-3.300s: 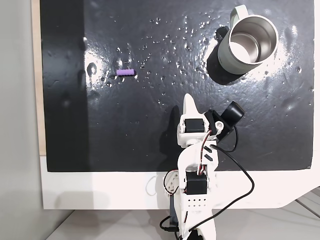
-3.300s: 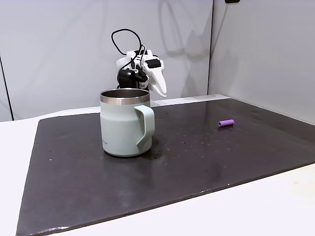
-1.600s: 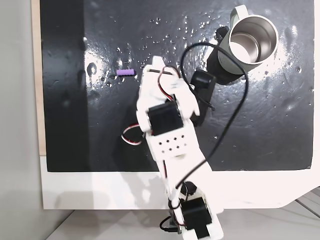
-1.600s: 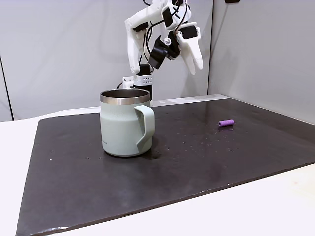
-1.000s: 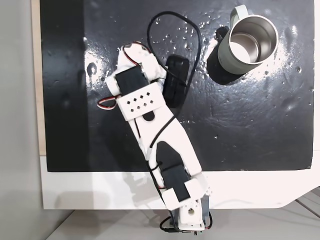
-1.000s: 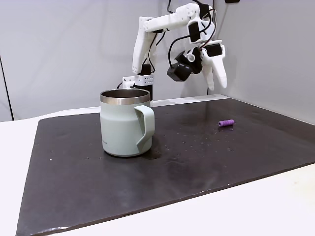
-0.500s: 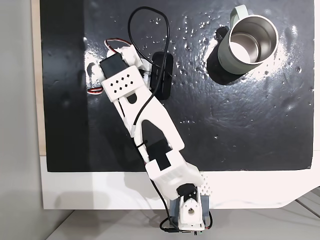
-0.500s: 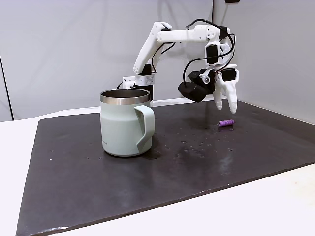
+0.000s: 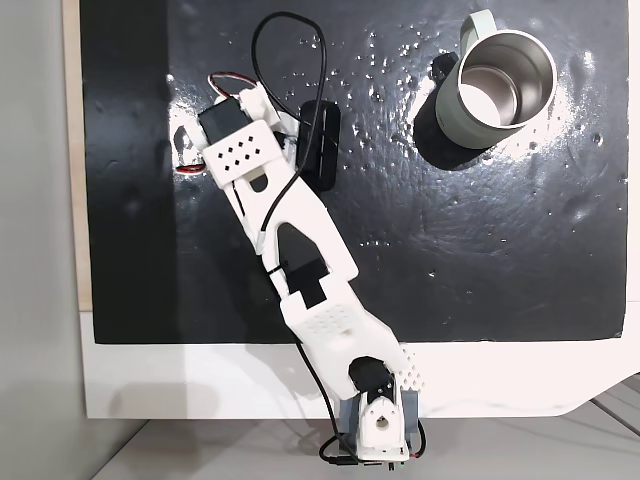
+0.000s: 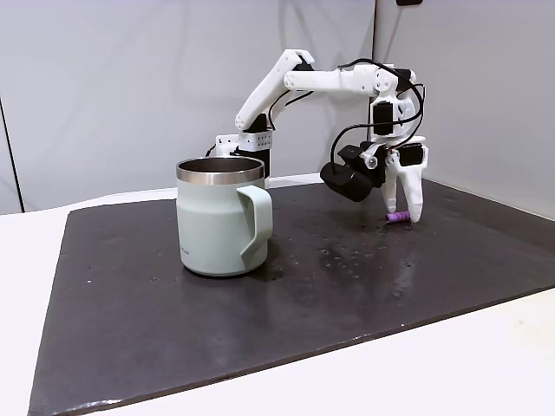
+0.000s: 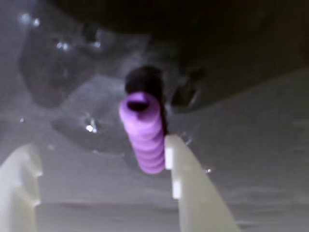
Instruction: Grasp a pengrip and put it in the cup.
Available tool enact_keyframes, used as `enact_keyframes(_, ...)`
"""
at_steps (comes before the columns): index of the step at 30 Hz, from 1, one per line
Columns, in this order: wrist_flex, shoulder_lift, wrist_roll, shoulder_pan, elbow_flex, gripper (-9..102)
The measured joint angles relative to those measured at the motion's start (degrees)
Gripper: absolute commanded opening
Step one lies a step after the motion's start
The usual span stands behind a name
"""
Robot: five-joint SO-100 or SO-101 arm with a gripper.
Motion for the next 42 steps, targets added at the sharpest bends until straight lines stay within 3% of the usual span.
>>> enact_keyframes(9,0.88,-2.72,-0.09,-0.44,-0.18,19)
enact_keyframes(19,1.41,-3.16,-1.41,-1.41,-2.72,0)
enact_keyframes(31,3.69,-1.41,-3.96,-1.41,-2.72,0)
enact_keyframes(42,13.80,18.19,-15.91,2.81,-6.86,0)
